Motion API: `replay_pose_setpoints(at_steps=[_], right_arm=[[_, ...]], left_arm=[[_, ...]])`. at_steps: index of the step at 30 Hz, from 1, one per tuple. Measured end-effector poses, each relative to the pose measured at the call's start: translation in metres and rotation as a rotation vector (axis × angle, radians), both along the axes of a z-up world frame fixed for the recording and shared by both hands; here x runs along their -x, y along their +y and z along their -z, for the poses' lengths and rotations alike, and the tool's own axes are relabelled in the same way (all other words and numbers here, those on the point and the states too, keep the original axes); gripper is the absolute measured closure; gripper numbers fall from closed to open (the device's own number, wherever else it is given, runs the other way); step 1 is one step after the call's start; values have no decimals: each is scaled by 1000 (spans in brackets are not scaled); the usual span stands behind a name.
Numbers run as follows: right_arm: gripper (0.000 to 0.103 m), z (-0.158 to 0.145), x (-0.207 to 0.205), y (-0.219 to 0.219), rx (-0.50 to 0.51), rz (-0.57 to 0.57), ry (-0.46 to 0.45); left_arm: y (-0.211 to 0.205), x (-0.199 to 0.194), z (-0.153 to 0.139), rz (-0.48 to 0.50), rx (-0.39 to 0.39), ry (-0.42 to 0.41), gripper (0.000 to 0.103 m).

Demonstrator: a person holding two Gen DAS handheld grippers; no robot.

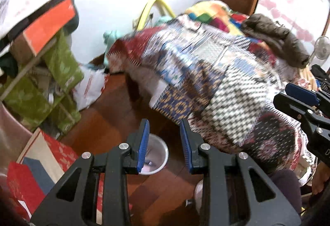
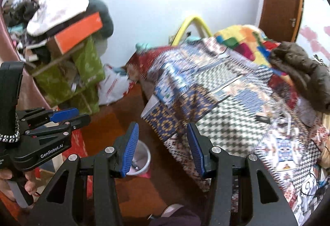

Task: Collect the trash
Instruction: 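Move both open grippers back over the bed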

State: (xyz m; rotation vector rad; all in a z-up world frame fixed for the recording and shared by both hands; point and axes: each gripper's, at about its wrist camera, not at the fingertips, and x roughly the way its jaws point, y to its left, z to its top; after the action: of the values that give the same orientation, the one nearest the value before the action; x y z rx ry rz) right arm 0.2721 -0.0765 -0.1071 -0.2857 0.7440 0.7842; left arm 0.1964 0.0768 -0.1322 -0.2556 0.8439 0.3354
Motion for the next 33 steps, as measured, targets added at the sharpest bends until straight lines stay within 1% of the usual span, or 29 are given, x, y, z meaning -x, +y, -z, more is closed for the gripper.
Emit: replay_pose_setpoints(at_steps=[7, 12, 16, 21, 24, 26, 33], right_arm=[[58, -33, -9, -61, -78, 92, -56], [58, -43, -24, -103, -101, 181, -77], [58, -45, -37, -136, -101, 253, -89], [58, -43, -58, -174, -98, 338, -86], [58, -38, -76, -198, -93, 395, -77], [58, -34, -86, -210, -93, 427, -68], [58, -10, -127, -255, -72, 526, -12]], left_arm=[[-55, -18, -45, 89, -23, -106, 73], [-95, -41, -63, 170, -43, -142, 70], [-125, -64, -69, 239, -46, -152, 69], [-156, -101, -67, 325, -16, -148, 69], [-171, -126, -58, 362, -6, -130, 69], [-180, -143, -50, 378, -11, -112, 69], [-206, -206, -7, 442, 26, -15, 69]])
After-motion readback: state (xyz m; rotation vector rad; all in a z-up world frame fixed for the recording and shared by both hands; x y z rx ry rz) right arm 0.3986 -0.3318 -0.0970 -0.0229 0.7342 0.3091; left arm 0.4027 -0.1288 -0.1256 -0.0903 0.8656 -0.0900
